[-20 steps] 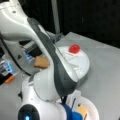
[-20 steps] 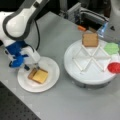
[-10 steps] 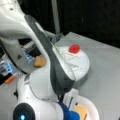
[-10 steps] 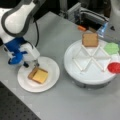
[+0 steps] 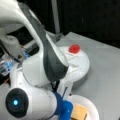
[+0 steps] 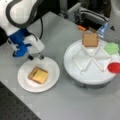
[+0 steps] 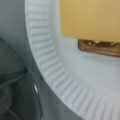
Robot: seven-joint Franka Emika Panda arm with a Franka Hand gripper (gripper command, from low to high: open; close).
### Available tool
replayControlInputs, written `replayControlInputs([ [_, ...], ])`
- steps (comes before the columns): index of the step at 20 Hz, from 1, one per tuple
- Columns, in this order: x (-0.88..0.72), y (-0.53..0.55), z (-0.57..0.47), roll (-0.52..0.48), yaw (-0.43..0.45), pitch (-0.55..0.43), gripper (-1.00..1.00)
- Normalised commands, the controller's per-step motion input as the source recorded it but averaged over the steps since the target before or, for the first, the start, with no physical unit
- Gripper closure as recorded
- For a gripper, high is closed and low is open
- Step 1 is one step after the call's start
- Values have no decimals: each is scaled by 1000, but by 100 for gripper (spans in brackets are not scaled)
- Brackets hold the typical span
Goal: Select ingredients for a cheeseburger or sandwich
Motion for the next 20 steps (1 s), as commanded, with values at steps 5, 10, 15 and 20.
replayControlInputs([
  [5,-541,441,161,-477,-229,-38,-100],
  [10,-454,477,179,-543,-210,-53,-100],
  [15,-440,429,127,-495,-69,-91,-100],
  [20,-394,289,-10,-318,101,-144,-100],
])
